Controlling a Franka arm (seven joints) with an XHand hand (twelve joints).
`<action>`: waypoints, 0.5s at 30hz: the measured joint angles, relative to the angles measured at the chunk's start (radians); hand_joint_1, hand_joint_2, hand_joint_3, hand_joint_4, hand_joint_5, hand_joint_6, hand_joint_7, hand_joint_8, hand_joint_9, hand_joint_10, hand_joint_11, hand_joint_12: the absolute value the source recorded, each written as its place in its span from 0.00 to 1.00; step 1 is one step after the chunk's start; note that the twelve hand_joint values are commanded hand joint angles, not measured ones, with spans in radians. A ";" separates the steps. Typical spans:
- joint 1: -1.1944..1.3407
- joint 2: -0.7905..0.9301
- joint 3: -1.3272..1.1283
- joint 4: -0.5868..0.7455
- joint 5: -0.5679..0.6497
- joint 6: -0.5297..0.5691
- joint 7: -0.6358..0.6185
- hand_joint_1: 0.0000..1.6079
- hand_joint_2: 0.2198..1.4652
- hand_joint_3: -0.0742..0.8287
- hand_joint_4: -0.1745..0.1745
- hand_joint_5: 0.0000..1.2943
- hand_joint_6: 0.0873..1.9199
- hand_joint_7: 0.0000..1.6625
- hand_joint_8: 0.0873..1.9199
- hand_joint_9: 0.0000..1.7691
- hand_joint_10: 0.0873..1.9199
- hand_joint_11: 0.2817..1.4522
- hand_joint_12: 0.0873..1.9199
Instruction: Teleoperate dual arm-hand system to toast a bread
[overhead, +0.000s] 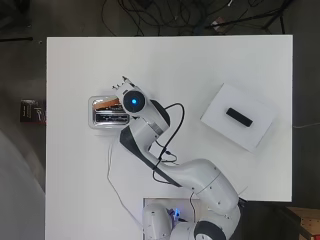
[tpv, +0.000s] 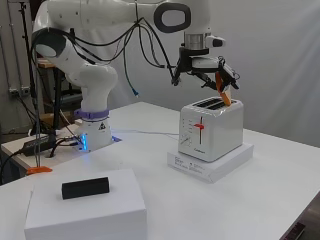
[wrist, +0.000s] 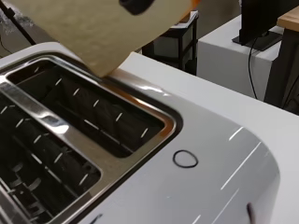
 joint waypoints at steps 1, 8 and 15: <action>-0.005 0.002 0.000 0.007 -0.003 0.005 -0.003 0.85 0.74 0.08 0.00 0.54 0.73 0.59 0.44 0.58 0.45 0.42 0.00; -0.112 0.028 0.048 -0.090 -0.085 0.093 0.221 0.82 0.74 0.08 0.27 0.27 0.22 0.59 0.52 0.78 0.19 0.44 0.39; -0.120 0.054 0.030 -0.026 0.099 0.103 0.230 0.91 0.69 0.08 0.61 0.32 0.00 0.55 0.46 0.62 0.52 0.27 0.54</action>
